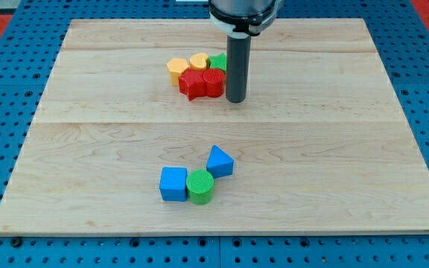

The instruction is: Place the green circle diagonal to the blue triangle

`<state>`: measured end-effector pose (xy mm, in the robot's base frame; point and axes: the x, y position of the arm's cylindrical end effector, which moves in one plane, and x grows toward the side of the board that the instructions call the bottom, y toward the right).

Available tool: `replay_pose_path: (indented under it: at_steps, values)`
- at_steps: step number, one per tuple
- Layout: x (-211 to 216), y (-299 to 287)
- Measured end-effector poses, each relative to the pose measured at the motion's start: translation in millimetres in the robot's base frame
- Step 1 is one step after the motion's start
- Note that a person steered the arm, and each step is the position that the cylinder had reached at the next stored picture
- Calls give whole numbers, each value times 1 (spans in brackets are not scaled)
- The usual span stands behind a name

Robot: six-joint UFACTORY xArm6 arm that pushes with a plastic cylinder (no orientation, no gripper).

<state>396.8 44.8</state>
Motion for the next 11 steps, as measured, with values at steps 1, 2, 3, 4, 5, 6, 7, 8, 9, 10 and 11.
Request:
replay_pose_path:
  at_steps: [1,2,3,4,5,6,7,8,9,10,11]
  values:
    - [42,61]
    - [102,76]
    - [151,50]
    - [189,24]
    - [201,-14]
    - [176,-64]
    - [135,-95]
    - [106,-124]
    - [78,-155]
    - [54,-183]
    - [53,-224]
